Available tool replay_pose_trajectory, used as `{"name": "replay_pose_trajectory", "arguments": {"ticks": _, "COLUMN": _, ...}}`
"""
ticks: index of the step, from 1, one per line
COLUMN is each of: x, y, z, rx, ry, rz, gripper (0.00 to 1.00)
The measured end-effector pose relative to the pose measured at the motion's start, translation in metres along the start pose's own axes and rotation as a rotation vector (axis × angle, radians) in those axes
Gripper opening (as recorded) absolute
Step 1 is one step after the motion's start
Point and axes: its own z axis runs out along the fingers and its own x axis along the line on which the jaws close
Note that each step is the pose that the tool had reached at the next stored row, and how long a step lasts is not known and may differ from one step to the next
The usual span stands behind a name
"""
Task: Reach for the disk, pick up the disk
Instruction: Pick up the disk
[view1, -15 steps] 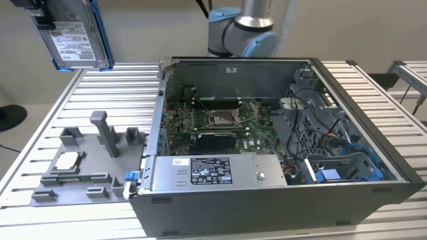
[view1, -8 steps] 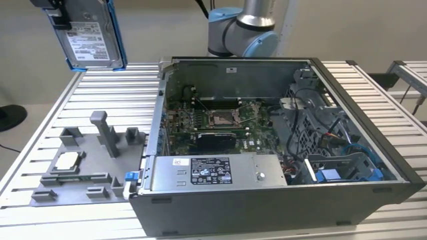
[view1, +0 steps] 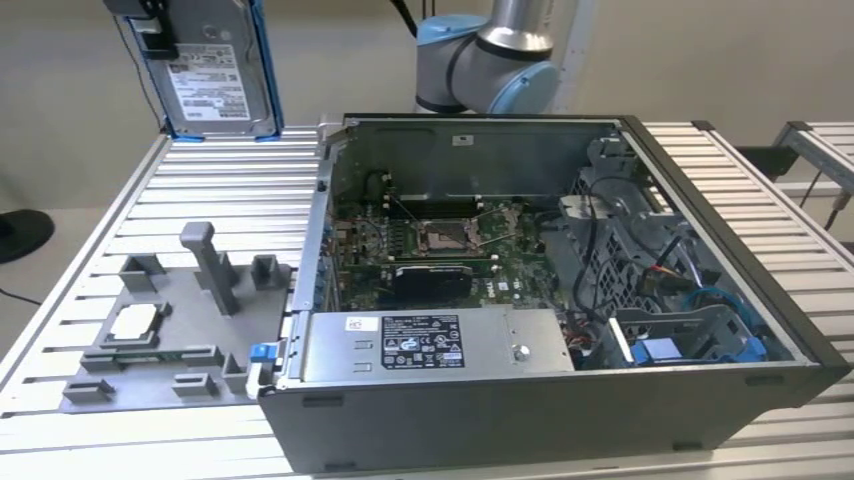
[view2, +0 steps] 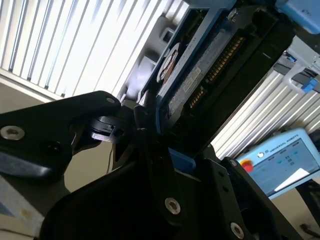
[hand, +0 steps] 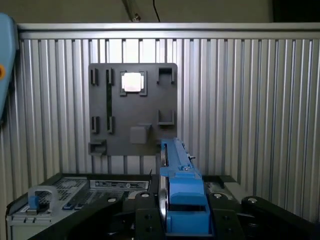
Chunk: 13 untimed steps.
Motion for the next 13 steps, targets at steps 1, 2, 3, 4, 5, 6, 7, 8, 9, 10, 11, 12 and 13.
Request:
{"name": "replay_pose_trajectory", "arguments": {"ticks": 1, "x": -0.0001, "y": -0.0039, "z": 0.0000, "rx": -0.0001, "ry": 0.0000, "rz": 0.000, "gripper": 0.00}}
{"name": "replay_pose_trajectory", "arguments": {"ticks": 2, "x": -0.0001, "y": -0.0080, "z": 0.0000, "rx": -0.0001, "ry": 0.0000, "rz": 0.000, "gripper": 0.00}}
{"name": "replay_pose_trajectory", "arguments": {"ticks": 3, "x": -0.0002, "y": -0.0117, "z": 0.0000, "rx": -0.0001, "ry": 0.0000, "rz": 0.000, "gripper": 0.00}}
{"name": "replay_pose_trajectory", "arguments": {"ticks": 4, "x": -0.0003, "y": -0.0157, "z": 0.0000, "rx": -0.0001, "ry": 0.0000, "rz": 0.000, "gripper": 0.00}}
{"name": "replay_pose_trajectory", "arguments": {"ticks": 5, "x": -0.0004, "y": -0.0196, "z": 0.0000, "rx": -0.0001, "ry": 0.0000, "rz": 0.000, "gripper": 0.00}}
{"name": "replay_pose_trajectory", "arguments": {"ticks": 6, "x": -0.0004, "y": -0.0235, "z": 0.0000, "rx": -0.0001, "ry": 0.0000, "rz": 0.000, "gripper": 0.00}}
{"name": "replay_pose_trajectory", "arguments": {"ticks": 7, "x": -0.0005, "y": -0.0274, "z": 0.0000, "rx": -0.0002, "ry": 0.0000, "rz": 0.000, "gripper": 0.00}}
{"name": "replay_pose_trajectory", "arguments": {"ticks": 8, "x": -0.0005, "y": -0.0313, "z": 0.0000, "rx": -0.0002, "ry": 0.0000, "rz": 0.000, "gripper": 0.00}}
{"name": "replay_pose_trajectory", "arguments": {"ticks": 9, "x": -0.0006, "y": -0.0352, "z": 0.0000, "rx": -0.0001, "ry": 0.0000, "rz": 0.000, "gripper": 0.00}}
{"name": "replay_pose_trajectory", "arguments": {"ticks": 10, "x": -0.0007, "y": -0.0390, "z": 0.0000, "rx": -0.0002, "ry": 0.0000, "rz": 0.000, "gripper": 0.00}}
{"name": "replay_pose_trajectory", "arguments": {"ticks": 11, "x": -0.0008, "y": -0.0429, "z": 0.0000, "rx": -0.0002, "ry": 0.0000, "rz": 0.000, "gripper": 0.00}}
{"name": "replay_pose_trajectory", "arguments": {"ticks": 12, "x": -0.0009, "y": -0.0467, "z": 0.0000, "rx": -0.0002, "ry": 0.0000, "rz": 0.000, "gripper": 0.00}}
{"name": "replay_pose_trajectory", "arguments": {"ticks": 13, "x": -0.0009, "y": -0.0504, "z": 0.0000, "rx": -0.0002, "ry": 0.0000, "rz": 0.000, "gripper": 0.00}}
